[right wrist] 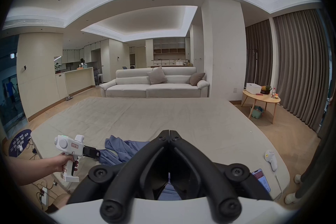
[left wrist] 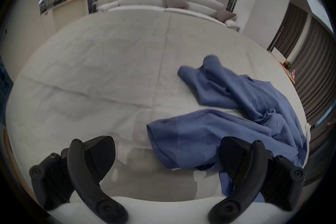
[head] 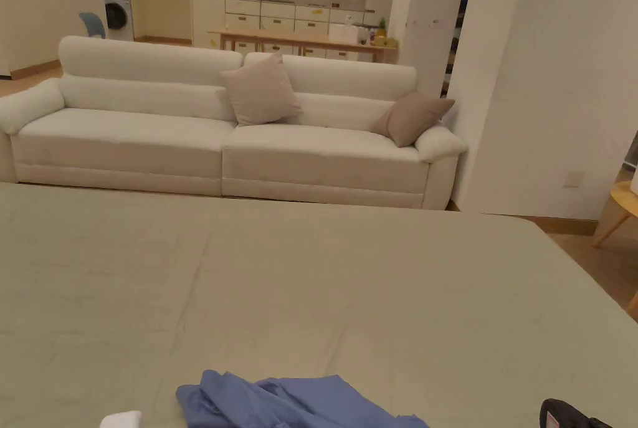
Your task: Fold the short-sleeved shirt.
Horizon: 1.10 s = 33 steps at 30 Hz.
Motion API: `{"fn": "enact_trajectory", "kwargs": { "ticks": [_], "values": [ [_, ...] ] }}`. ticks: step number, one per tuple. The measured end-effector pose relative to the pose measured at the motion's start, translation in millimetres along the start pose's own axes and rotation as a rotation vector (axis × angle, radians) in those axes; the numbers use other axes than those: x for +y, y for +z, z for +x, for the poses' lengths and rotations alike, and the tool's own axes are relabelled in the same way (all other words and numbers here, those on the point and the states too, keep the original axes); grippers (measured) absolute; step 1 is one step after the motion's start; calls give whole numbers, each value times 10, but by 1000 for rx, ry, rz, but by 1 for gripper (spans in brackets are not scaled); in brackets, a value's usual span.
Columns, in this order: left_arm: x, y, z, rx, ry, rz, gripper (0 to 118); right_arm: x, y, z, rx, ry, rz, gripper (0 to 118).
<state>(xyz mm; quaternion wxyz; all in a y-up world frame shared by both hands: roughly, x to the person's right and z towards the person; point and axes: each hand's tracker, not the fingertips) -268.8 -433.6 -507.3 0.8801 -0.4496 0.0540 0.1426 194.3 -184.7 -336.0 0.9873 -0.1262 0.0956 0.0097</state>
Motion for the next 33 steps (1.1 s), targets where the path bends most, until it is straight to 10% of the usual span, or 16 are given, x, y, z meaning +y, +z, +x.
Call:
{"fn": "enact_trajectory", "kwargs": {
  "ticks": [5,9,23,27,30,33],
  "values": [
    [-90,-13,138,26,-7,98,93,-111,-103,59,-11,-8,-42,0],
    [-90,64,283,-55,-34,112,7,-163,-116,45,-10,-9,-55,0],
    [-135,1159,75,-177,0,306,7,-4,-837,-456,205,23,-101,0],
    [-253,1358,94,-185,-34,326,7,45,-1576,-881,448,10,-162,29],
    [-291,1395,91,-175,-43,314,7,-17,-2239,-1265,521,37,-279,118],
    [-338,1356,28,-170,-36,304,7,-145,-2729,-1547,546,145,-348,118]
  ]
}}
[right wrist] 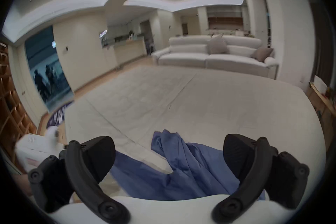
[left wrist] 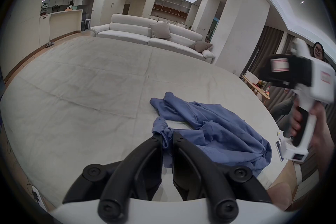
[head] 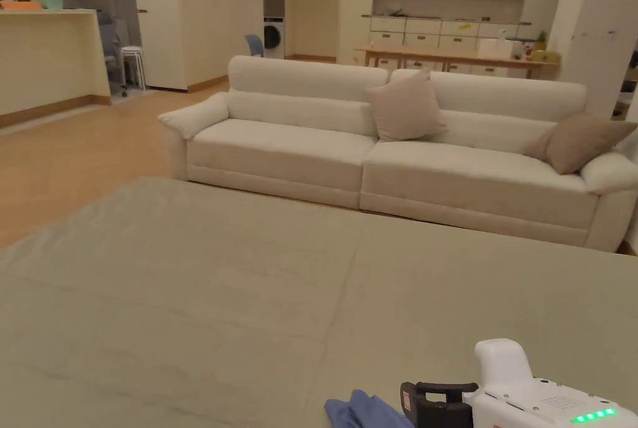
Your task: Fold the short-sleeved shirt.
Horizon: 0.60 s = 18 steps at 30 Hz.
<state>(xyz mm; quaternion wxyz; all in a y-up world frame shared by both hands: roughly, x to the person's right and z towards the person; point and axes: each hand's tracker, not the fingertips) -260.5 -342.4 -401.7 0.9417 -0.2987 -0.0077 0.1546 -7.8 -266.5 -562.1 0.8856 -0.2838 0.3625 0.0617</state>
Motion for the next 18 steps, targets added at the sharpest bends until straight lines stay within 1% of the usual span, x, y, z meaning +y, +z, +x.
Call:
{"fn": "enact_trajectory", "kwargs": {
  "ticks": [2,4,5,7,8,9,11,12,13,14,15,16,17,18],
  "values": [
    [-41,-7,-31,5,18,-12,7,65,-616,39,19,84,-112,118],
    [-75,-21,-50,4,26,-23,7,39,-1036,15,1,151,-180,118],
    [-88,-21,-50,7,31,-23,7,-17,-1284,-25,20,168,-216,118],
    [-101,-26,-55,4,38,-24,7,-79,-1611,-44,69,168,-268,118],
    [-107,-34,-60,3,42,-24,7,-117,-1767,-50,77,175,-294,118],
    [-109,-41,-64,3,49,-24,7,-112,-1781,-118,60,186,-301,118],
    [-109,-61,-79,1,57,-24,7,-190,-1983,-102,4,204,-353,117],
    [-109,-63,-82,3,62,-25,7,-236,-2048,-76,-14,205,-369,113],
    [-110,-60,-89,-2,67,-21,7,-313,-2156,0,-18,189,-415,101],
    [-111,-51,-94,-6,71,-18,7,-357,-2202,56,-11,178,-460,71],
    [-115,-44,-100,-10,73,-17,7,-389,-2212,82,-28,176,-488,35],
    [-116,-42,-104,-14,74,-18,7,-406,-2173,116,-29,169,-461,29],
    [-116,-43,-107,-19,73,-19,7,-401,-2024,13,-40,148,-378,12],
    [-115,-45,-108,-21,71,-20,7,-405,-1995,12,-52,133,-370,10]
  ]
}}
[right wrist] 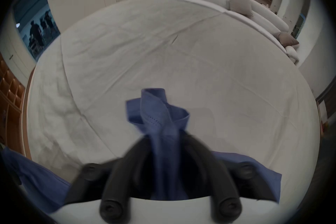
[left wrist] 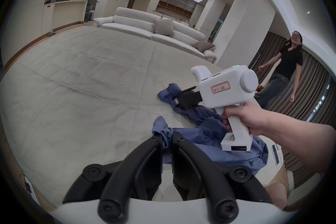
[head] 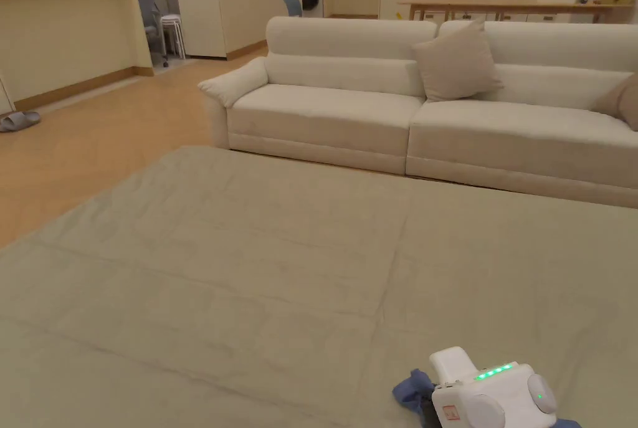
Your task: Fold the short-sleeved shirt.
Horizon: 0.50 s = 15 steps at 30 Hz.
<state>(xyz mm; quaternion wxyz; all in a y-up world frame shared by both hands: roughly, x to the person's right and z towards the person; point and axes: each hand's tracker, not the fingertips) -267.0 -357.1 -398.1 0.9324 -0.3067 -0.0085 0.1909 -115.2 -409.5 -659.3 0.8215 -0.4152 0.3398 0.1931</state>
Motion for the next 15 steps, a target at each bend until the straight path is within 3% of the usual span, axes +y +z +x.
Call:
{"fn": "enact_trajectory", "kwargs": {
  "ticks": [1,3,7,15],
  "values": [
    [-3,-3,-6,-2,2,2,7,-12,20,12,-20,-15,-12,10],
    [10,-8,-9,-10,4,3,7,-5,108,95,35,-62,-12,10],
    [91,87,47,-33,18,32,7,48,525,245,5,-121,151,10],
    [555,537,414,-61,-12,191,7,-10,2261,837,-94,-271,456,10]
  ]
}}
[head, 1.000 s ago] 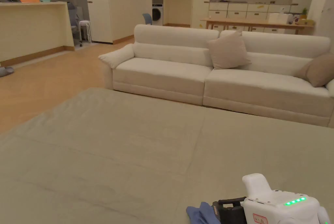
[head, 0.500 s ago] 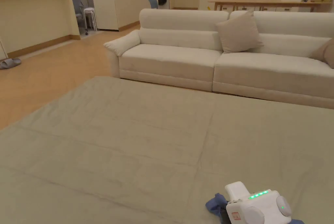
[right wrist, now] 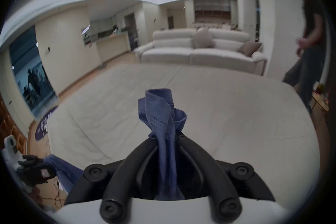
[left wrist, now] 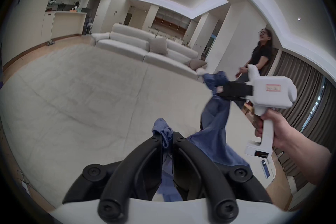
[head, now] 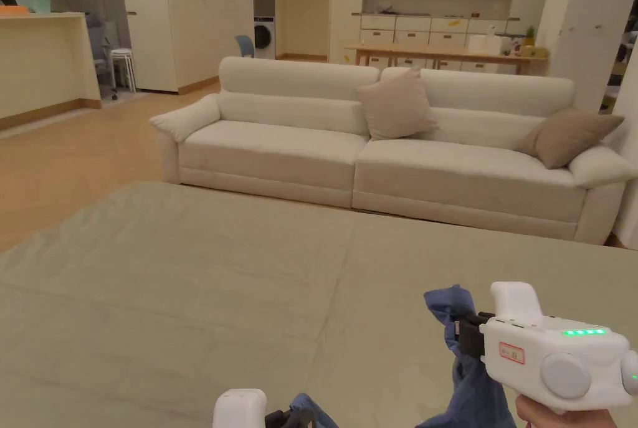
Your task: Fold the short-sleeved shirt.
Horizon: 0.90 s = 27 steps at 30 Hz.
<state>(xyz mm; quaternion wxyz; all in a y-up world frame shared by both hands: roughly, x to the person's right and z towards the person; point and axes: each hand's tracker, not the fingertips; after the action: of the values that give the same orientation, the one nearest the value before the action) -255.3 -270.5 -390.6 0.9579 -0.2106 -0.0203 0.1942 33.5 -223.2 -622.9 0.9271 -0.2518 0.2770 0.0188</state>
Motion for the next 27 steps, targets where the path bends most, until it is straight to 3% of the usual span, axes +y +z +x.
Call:
{"fn": "enact_trajectory", "kwargs": {
  "ticks": [7,11,13,19,27],
  "values": [
    [763,694,394,-37,-35,216,7,474,1772,482,-125,-77,298,10],
    [1226,1222,593,-47,-88,339,7,627,2886,527,-163,-127,477,10],
    [1429,1495,674,-51,-98,403,7,659,3380,457,-204,-143,562,10],
    [1923,2379,972,-113,-97,618,7,650,4613,221,-189,-184,791,10],
    [2200,3400,1177,-176,-99,851,7,512,5677,-98,-200,-224,988,10]
  ]
}}
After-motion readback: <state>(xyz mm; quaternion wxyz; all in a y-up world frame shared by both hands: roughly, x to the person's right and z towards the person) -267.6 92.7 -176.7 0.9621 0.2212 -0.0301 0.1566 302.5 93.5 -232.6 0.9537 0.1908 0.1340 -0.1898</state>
